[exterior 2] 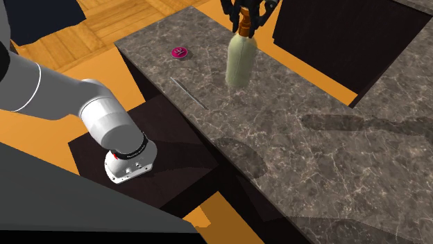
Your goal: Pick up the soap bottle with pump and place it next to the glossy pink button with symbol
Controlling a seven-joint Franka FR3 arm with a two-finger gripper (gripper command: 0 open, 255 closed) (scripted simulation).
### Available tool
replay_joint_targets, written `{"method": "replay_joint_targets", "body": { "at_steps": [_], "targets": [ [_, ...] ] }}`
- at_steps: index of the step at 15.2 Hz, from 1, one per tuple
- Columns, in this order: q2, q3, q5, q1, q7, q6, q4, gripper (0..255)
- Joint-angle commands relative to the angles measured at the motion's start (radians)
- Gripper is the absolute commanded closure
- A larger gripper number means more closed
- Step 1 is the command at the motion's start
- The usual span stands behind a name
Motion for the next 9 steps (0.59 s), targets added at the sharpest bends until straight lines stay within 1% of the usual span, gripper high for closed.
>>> {"method": "replay_joint_targets", "body": {
  "at_steps": [1,9],
  "targets": [
    [0.0,0.036,0.011,0.015,0.052,0.023,-0.026,255],
    [0.025,0.165,0.057,0.075,0.235,0.107,-0.088,255]
  ]
}}
